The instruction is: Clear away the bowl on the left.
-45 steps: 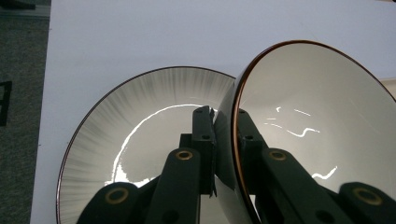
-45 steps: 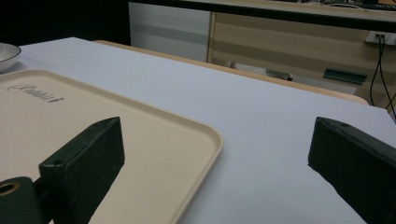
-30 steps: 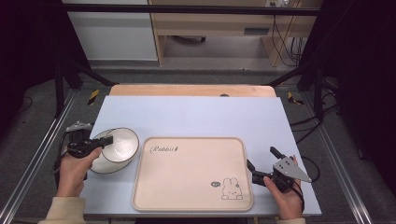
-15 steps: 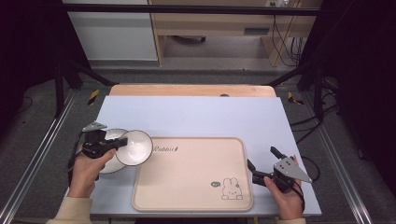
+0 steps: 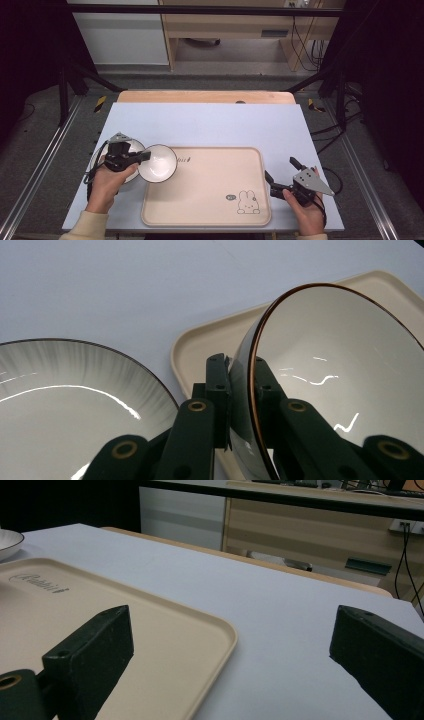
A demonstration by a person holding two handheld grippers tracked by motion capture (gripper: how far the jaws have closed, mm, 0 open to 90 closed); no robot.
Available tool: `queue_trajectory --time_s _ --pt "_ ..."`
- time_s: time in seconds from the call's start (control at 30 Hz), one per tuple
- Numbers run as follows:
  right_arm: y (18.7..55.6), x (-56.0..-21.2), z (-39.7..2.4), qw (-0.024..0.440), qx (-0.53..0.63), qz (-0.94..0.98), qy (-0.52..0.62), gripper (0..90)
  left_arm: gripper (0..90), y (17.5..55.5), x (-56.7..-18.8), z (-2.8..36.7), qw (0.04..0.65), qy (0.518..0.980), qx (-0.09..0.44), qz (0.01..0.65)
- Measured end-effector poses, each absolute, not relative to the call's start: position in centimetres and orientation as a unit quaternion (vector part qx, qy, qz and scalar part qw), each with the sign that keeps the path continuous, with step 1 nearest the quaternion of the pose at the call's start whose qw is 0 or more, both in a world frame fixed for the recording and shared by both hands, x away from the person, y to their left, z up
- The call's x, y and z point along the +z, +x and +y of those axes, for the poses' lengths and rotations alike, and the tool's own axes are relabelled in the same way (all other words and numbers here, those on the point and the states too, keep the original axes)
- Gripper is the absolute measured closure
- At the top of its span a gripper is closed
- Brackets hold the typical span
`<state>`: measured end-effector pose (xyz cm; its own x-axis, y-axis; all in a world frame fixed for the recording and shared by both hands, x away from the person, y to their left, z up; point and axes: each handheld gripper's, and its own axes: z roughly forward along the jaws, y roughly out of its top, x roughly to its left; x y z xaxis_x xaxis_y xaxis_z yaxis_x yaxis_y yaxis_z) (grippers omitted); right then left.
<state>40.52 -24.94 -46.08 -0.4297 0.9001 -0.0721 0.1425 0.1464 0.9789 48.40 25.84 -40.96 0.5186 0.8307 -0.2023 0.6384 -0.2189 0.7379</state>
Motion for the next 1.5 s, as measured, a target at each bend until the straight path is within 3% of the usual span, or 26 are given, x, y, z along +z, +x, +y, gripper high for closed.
queue_trajectory --time_s 1.07,1.5 --pt "40.5 -46.1 -25.0 0.362 0.520 0.665 0.395 4.2 81.8 48.3 -41.6 22.1 0.426 0.781 0.084 0.450" --pt "40.5 -46.0 -25.0 0.360 0.521 0.665 0.396 4.3 81.8 48.4 -42.6 19.5 0.428 0.792 0.047 0.433"
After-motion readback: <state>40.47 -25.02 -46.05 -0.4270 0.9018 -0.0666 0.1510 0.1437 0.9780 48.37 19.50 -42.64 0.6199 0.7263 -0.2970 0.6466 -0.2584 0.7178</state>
